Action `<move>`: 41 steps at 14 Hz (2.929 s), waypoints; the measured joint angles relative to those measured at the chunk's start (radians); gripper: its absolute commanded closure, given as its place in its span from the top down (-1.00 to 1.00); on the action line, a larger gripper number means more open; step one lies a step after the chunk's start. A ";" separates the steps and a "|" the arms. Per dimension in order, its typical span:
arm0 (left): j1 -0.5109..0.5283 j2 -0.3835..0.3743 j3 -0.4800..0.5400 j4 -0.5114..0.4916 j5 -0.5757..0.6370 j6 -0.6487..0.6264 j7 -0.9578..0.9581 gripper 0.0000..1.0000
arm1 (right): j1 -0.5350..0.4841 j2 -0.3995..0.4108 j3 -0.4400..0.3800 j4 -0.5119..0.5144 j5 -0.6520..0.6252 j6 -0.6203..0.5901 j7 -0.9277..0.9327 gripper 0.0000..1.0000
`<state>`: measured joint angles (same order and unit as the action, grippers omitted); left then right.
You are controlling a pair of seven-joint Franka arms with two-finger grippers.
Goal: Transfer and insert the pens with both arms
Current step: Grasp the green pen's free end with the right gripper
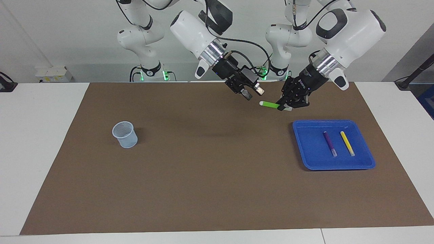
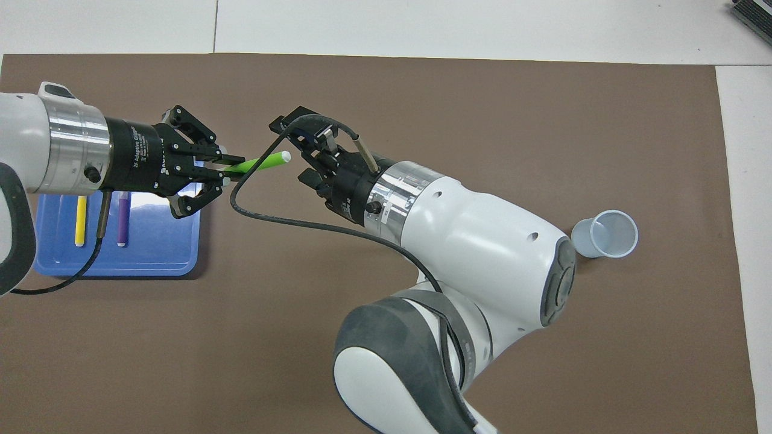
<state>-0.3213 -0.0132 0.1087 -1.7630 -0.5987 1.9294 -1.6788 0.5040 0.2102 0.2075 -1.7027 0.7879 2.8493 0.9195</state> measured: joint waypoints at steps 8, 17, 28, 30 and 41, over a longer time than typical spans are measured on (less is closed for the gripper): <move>-0.016 -0.008 0.000 -0.017 0.000 -0.001 -0.036 -1.00 | 0.026 0.028 0.000 0.026 0.000 0.000 0.000 0.46; -0.018 -0.013 0.002 -0.016 0.000 0.001 -0.043 -1.00 | 0.020 0.034 -0.009 0.023 0.000 0.000 -0.021 0.03; -0.018 -0.021 0.004 -0.018 0.000 -0.002 -0.050 -1.00 | 0.029 0.036 -0.006 0.021 0.000 0.029 -0.021 0.08; -0.018 -0.021 0.004 -0.018 0.000 -0.002 -0.052 -1.00 | 0.029 0.037 -0.006 0.021 0.000 0.029 -0.021 -0.01; -0.020 -0.028 0.002 -0.024 0.000 -0.003 -0.054 -1.00 | 0.047 0.037 -0.003 0.012 0.000 0.032 -0.023 -0.05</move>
<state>-0.3410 -0.0414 0.1102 -1.7865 -0.5987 1.9264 -1.7333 0.5513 0.2474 0.2040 -1.6905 0.7878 2.8816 0.8961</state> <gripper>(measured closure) 0.819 0.498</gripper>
